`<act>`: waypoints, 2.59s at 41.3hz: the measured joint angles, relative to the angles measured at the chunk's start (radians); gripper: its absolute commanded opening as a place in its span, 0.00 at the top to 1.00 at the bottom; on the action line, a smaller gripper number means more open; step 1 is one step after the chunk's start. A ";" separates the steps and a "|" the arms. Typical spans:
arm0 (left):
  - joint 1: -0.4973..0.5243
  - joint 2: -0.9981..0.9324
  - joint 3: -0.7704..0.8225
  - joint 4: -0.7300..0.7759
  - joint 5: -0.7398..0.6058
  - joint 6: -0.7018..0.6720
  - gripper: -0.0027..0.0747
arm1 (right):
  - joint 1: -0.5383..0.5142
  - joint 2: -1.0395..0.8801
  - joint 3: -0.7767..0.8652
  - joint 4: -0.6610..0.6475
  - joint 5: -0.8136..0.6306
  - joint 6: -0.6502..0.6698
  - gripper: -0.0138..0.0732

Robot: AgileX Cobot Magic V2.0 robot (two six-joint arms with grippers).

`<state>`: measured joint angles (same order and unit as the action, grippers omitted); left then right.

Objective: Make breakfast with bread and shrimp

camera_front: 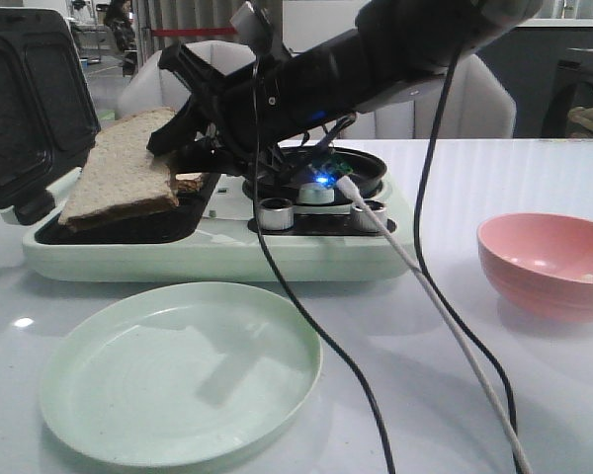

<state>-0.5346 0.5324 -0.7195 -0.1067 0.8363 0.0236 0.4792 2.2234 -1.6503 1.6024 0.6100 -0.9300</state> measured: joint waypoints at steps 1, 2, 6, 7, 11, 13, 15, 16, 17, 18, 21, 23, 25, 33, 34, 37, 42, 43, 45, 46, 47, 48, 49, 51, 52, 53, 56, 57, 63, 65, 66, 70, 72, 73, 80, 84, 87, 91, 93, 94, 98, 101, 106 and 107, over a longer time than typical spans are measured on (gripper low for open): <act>0.000 0.000 0.000 0.002 0.000 0.000 0.63 | 0.000 0.003 0.000 0.002 -0.002 0.001 0.69; 0.000 0.000 0.000 0.004 0.000 0.000 0.63 | 0.000 0.006 0.000 0.002 -0.002 0.002 0.69; 0.000 0.000 0.000 0.008 -0.006 0.000 0.63 | 0.000 0.008 0.000 0.004 -0.004 0.002 0.65; 0.000 0.000 0.000 0.008 -0.010 0.000 0.63 | 0.000 0.008 0.000 0.004 -0.004 0.002 0.61; 0.000 0.000 0.000 0.008 -0.017 0.000 0.63 | 0.000 0.008 0.000 0.006 -0.005 0.002 0.50; 0.000 0.000 0.000 0.008 -0.017 0.000 0.63 | 0.000 0.008 0.000 0.006 -0.007 0.004 0.44; 0.000 0.000 0.000 0.008 -0.019 0.000 0.63 | 0.000 0.008 0.000 0.006 -0.009 0.004 0.36; 0.000 0.000 0.000 0.008 -0.019 0.000 0.63 | 0.000 0.008 0.000 0.006 -0.011 0.004 0.33; 0.000 0.000 0.000 0.008 -0.019 0.000 0.63 | 0.000 0.008 0.000 0.007 -0.011 0.004 0.29; 0.000 0.000 0.000 0.008 -0.019 0.000 0.63 | 0.000 0.008 0.000 0.007 -0.011 0.004 0.27; 0.000 0.000 0.000 0.008 -0.021 0.000 0.63 | 0.000 0.008 0.000 0.007 -0.013 0.004 0.22; 0.000 0.000 0.000 0.008 -0.021 0.000 0.63 | 0.000 0.008 0.000 0.008 -0.013 0.004 0.22; 0.000 0.000 0.000 0.008 -0.022 0.000 0.63 | 0.000 0.008 0.000 0.008 -0.013 0.004 0.22; 0.000 0.000 0.000 0.008 -0.022 0.000 0.63 | 0.000 0.008 0.000 -0.001 -0.013 0.004 0.23; 0.000 0.000 0.000 0.008 -0.022 0.000 0.63 | 0.000 0.006 0.000 -0.011 -0.013 0.004 0.23; 0.000 0.000 0.000 0.008 -0.022 0.000 0.63 | 0.000 -0.013 0.000 -0.051 -0.013 0.006 0.24; 0.000 0.000 0.000 0.008 -0.022 0.000 0.63 | 0.000 -0.072 0.000 -0.155 -0.016 0.026 0.24; 0.000 0.000 0.000 0.008 -0.022 0.000 0.63 | 0.000 -0.095 0.000 -0.186 -0.017 0.036 0.24; 0.000 0.000 0.000 0.008 -0.022 0.000 0.63 | 0.000 -0.131 0.000 -0.253 -0.018 0.065 0.24; 0.000 0.000 0.000 0.008 -0.022 0.000 0.63 | 0.000 -0.147 0.000 -0.297 -0.019 0.079 0.24; 0.000 0.000 0.000 0.008 -0.022 0.000 0.63 | 0.000 -0.169 0.000 -0.334 -0.019 0.102 0.24; 0.000 0.000 0.000 0.008 -0.022 0.000 0.63 | 0.000 -0.186 0.000 -0.387 -0.017 0.121 0.24; 0.000 0.000 0.000 0.008 -0.022 0.000 0.63 | 0.000 -0.215 0.000 -0.445 -0.015 0.158 0.24; 0.000 0.000 0.000 0.008 -0.022 0.000 0.63 | 0.000 -0.251 0.000 -0.553 -0.007 0.220 0.24; 0.000 0.000 0.000 0.008 -0.022 0.000 0.63 | 0.000 -0.276 0.000 -0.618 0.001 0.248 0.24; 0.000 0.000 0.000 0.008 -0.022 0.000 0.63 | 0.000 -0.300 0.000 -0.668 0.008 0.287 0.24; 0.000 0.000 0.000 0.008 -0.022 0.000 0.63 | 0.000 -0.367 0.000 -0.872 0.047 0.403 0.24; 0.000 0.000 0.000 0.008 -0.022 0.000 0.63 | 0.000 -0.391 0.000 -0.923 0.061 0.446 0.24; 0.000 0.000 0.000 0.010 -0.022 0.000 0.63 | -0.004 -0.507 0.000 -1.270 0.195 0.657 0.24; 0.000 0.000 0.000 0.014 -0.022 0.000 0.63 | -0.008 -0.542 0.000 -1.348 0.235 0.715 0.24; 0.000 0.000 0.000 0.017 -0.022 0.000 0.63 | -0.008 -0.557 0.000 -1.393 0.261 0.735 0.24; 0.000 0.000 0.000 0.024 -0.022 0.000 0.63 | -0.012 -0.637 0.023 -1.509 0.316 0.809 0.24; 0.000 0.000 0.000 0.027 -0.022 0.000 0.63 | -0.019 -0.681 0.055 -1.543 0.324 0.831 0.24; 0.000 0.000 0.000 0.027 -0.022 0.000 0.63 | -0.022 -0.701 0.077 -1.556 0.324 0.838 0.24; 0.000 0.000 0.000 0.027 -0.022 0.000 0.63 | -0.083 -0.860 0.258 -1.579 0.307 0.859 0.24; 0.000 0.000 0.000 0.028 -0.022 0.000 0.63 | -0.139 -0.931 0.370 -1.581 0.296 0.861 0.24; 0.000 0.000 0.000 0.028 -0.022 0.000 0.63 | -0.178 -0.982 0.435 -1.583 0.296 0.861 0.24; 0.000 0.000 0.000 0.029 -0.022 0.000 0.63 | -0.227 -1.036 0.509 -1.583 0.296 0.861 0.24; 0.000 0.000 0.000 0.029 -0.022 0.000 0.63 | -0.258 -1.061 0.543 -1.583 0.291 0.861 0.24; 0.000 0.000 0.000 0.029 -0.022 0.000 0.63 | -0.273 -1.075 0.563 -1.583 0.288 0.861 0.24; 0.000 0.000 0.000 0.029 -0.022 0.000 0.63 | -0.326 -1.118 0.622 -1.583 0.280 0.861 0.24; 0.000 0.000 0.000 0.029 -0.022 0.000 0.63 | -0.368 -1.149 0.669 -1.583 0.272 0.863 0.24; 0.000 0.000 0.000 0.029 -0.022 0.000 0.63 | -0.455 -1.171 0.730 -1.583 0.254 0.863 0.24; 0.000 0.000 0.000 0.029 -0.022 0.000 0.63 | -0.468 -1.171 0.738 -1.581 0.251 0.863 0.24</act>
<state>-0.5346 0.5324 -0.7195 -0.0772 0.8147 0.0236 0.0113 1.0521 -0.9119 0.0215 0.8606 -0.0666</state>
